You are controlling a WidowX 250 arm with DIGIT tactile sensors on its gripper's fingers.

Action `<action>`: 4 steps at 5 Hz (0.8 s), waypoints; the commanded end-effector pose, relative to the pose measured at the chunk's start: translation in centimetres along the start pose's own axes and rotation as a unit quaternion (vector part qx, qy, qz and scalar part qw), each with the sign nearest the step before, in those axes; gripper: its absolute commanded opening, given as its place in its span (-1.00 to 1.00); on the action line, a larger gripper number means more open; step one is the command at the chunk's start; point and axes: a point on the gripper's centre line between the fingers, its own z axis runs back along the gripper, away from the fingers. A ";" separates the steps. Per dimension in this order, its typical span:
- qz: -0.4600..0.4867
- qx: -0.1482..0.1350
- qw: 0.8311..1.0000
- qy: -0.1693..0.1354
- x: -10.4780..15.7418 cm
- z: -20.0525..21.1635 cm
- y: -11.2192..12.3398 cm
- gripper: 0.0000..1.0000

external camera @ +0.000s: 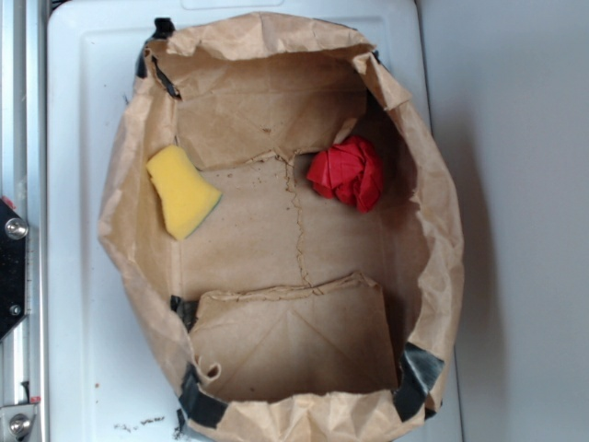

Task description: Grab the green sponge.

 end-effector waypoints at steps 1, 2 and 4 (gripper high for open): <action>0.000 0.000 1.000 0.000 0.0 0.0 0.0 1.00; 0.024 -0.002 1.000 -0.019 2.5 -0.6 -0.6 1.00; 0.062 0.006 0.997 -0.033 6.6 -2.1 -0.7 1.00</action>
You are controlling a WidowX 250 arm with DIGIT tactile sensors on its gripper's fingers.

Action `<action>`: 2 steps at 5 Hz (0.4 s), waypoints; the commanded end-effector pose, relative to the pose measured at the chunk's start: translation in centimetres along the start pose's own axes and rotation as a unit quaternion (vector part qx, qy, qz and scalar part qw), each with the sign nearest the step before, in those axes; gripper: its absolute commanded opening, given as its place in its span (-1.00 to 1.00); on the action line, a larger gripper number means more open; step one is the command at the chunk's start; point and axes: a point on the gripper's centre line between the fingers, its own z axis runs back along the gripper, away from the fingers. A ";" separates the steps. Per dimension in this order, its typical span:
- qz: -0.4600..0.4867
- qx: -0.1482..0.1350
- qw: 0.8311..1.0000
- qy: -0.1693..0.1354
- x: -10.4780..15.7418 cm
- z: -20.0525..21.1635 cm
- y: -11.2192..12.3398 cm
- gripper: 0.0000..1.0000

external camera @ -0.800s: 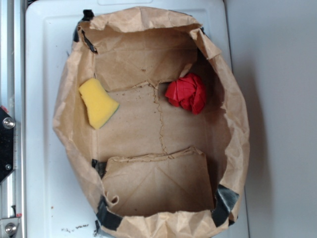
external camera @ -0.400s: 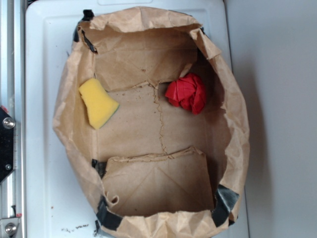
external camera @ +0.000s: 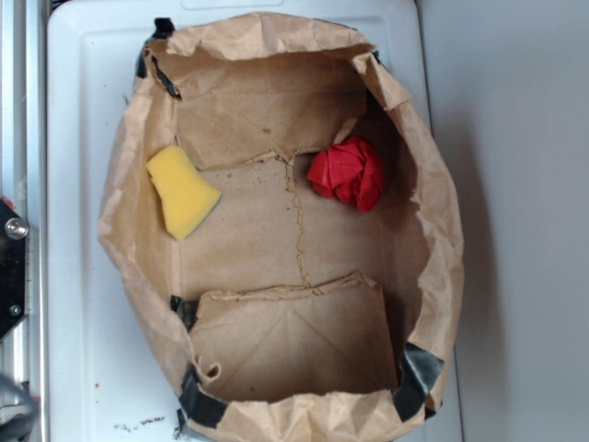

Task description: Grab the green sponge.

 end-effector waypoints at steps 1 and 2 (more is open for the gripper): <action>0.008 0.002 0.999 -0.038 5.3 -1.3 0.0 1.00; 0.008 0.007 0.999 -0.044 7.3 -2.8 0.9 1.00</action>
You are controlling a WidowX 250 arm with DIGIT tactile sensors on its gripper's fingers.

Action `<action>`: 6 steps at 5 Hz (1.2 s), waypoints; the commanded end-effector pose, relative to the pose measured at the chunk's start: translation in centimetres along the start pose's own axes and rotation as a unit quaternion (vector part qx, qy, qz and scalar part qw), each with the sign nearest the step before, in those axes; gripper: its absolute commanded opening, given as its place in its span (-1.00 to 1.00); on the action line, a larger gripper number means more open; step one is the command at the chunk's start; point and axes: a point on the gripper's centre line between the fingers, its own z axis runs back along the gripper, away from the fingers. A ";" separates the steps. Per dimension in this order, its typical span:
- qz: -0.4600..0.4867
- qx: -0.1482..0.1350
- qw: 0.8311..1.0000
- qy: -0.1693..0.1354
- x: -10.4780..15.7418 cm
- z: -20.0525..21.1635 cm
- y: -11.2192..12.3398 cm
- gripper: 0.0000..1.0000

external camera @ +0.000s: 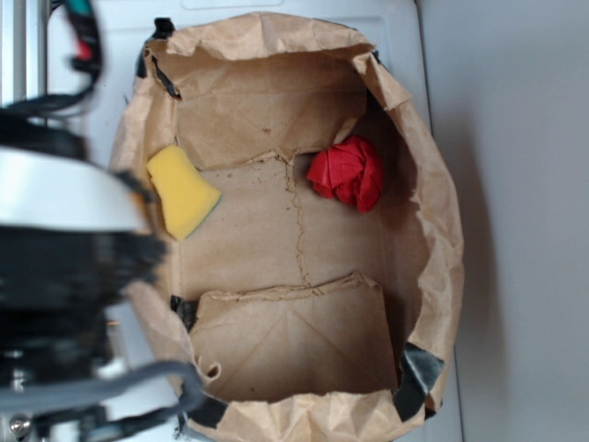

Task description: Grab the green sponge.

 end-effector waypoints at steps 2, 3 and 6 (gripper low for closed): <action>-0.002 0.007 0.999 -0.035 5.2 -3.5 2.8 1.00; 0.004 0.015 0.999 -0.034 5.6 -5.1 3.3 1.00; 0.018 0.048 0.998 -0.047 5.9 -5.9 3.8 1.00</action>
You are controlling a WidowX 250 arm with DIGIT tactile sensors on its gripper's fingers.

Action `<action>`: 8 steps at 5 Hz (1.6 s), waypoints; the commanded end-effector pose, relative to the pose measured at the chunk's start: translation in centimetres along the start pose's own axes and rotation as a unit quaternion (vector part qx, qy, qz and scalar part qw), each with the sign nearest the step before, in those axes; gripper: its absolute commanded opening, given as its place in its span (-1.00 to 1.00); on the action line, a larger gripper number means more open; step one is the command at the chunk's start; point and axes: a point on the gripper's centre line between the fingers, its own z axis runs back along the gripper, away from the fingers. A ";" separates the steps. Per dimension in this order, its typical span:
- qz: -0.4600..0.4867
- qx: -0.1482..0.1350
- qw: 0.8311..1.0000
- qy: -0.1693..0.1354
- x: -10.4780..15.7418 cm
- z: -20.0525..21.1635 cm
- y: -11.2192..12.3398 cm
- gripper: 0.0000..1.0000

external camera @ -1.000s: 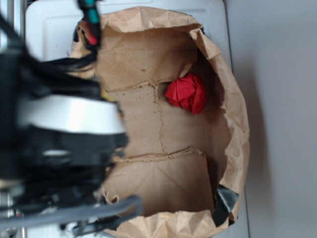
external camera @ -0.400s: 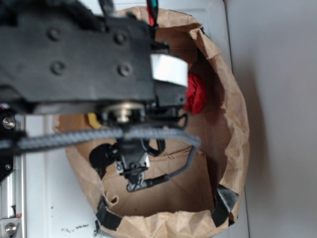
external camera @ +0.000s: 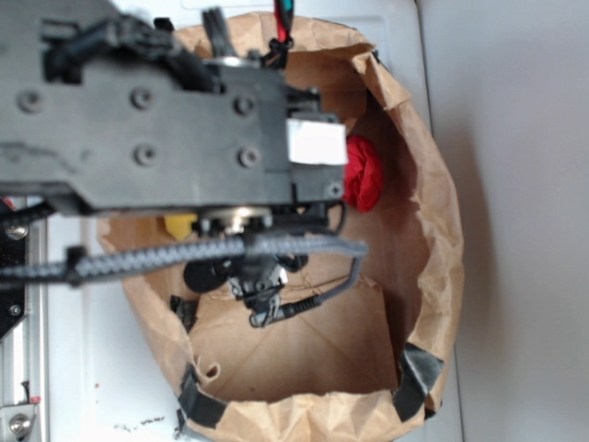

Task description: Grab the green sponge.

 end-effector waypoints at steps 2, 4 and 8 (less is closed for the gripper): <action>-0.004 -0.001 1.000 -0.016 0.6 0.8 0.2 1.00; -0.011 0.009 1.000 -0.022 0.4 -1.1 -0.1 1.00; -0.018 0.001 0.999 -0.045 1.5 -4.7 2.1 1.00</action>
